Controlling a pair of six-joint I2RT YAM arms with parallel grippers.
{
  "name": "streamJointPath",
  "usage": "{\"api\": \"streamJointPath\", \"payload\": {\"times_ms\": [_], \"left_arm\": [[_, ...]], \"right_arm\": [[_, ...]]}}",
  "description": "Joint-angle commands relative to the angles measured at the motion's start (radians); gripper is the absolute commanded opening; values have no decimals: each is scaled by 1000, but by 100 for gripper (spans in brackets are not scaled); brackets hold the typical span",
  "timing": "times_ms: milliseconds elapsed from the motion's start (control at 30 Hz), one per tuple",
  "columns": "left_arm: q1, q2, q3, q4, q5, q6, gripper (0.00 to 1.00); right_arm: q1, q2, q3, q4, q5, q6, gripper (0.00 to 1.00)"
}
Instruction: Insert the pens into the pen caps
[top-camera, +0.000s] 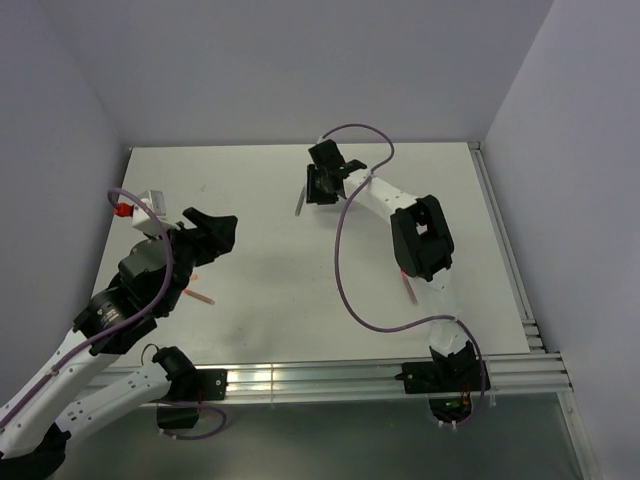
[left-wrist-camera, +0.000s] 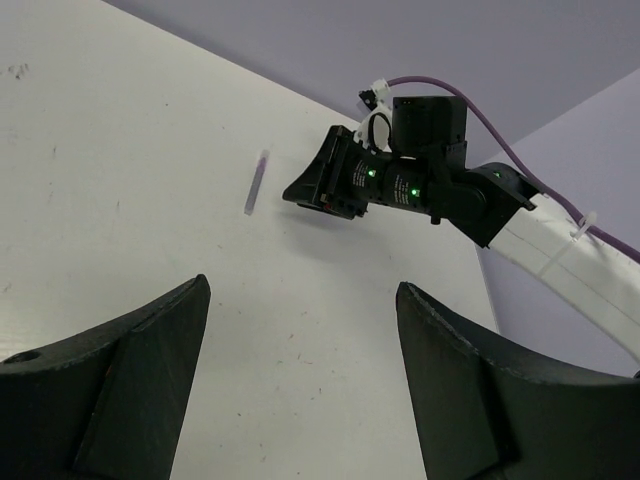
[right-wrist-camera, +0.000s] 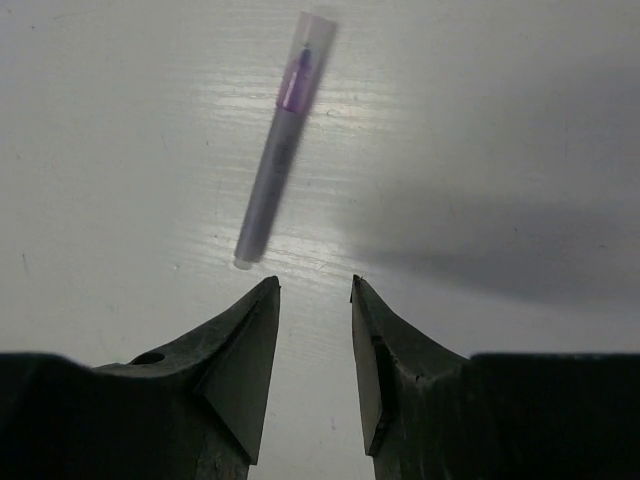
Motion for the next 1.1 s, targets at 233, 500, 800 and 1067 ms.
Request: {"api": "streamJointPath", "payload": {"times_ms": [233,500,800,1067], "left_arm": [[5,-11,-30,20,-37,41,81],[47,110,-8,7,-39,-21,79],[556,727,260,126,224,-189,56],[643,1369,768,48,216,-169,37]], "right_arm": [[-4,-186,-95,-41,112,-26,47],[-41,-495,-522,77,112,-4,49],[-49,-701,-752,168,28,42,49],[-49,-894,-910,192,3,46,50]]}}
